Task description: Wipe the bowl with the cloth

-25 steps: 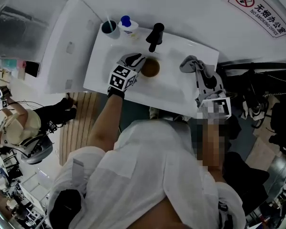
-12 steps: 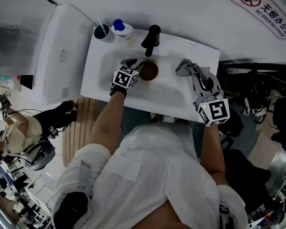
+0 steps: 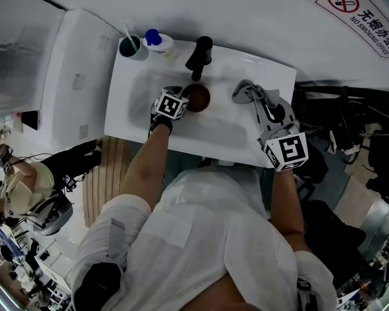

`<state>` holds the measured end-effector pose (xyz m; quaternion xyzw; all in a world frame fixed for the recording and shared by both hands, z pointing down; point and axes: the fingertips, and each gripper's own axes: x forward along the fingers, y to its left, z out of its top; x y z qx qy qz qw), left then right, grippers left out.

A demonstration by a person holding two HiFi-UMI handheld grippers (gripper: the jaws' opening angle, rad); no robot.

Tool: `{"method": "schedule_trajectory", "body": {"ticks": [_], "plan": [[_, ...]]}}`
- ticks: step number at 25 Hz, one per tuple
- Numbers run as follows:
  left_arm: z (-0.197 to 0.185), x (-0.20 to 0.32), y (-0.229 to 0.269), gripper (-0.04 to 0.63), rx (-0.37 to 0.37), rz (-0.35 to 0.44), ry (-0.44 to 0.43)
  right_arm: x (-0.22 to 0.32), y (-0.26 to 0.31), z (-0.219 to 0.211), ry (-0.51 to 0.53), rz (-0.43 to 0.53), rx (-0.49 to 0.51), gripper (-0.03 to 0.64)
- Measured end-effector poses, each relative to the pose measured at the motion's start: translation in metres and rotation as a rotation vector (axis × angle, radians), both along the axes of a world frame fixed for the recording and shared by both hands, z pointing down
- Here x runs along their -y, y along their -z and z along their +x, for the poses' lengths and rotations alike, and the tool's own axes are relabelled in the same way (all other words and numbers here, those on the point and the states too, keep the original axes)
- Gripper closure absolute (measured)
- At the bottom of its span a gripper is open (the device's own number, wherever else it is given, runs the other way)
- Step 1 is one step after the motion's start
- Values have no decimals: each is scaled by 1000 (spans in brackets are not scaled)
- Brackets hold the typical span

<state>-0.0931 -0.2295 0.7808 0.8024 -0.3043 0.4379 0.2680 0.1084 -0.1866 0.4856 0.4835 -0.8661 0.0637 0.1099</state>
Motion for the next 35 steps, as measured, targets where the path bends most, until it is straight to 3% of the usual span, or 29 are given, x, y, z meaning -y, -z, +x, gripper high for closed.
{"method": "schedule_trajectory", "body": {"ticks": [9,12,21,28,35], "plan": [[3,-2,-6,459,23,-24,15,2,-4,1,-2,-13,-7,580],[1,-3,-5,552,33,-22,16,2,-4,0,-5,-15,-9,580],[35,-16,41,577,-52,-15,-7,2,-6,-2,-13,-11,-29,579],[89,-36,123,577,-90,14,-161,-2,-6,-6,-16,12,-133,578],[110,-48,193,577,-130,92,-253,2,6,2,-87,79,-336,578]]}}
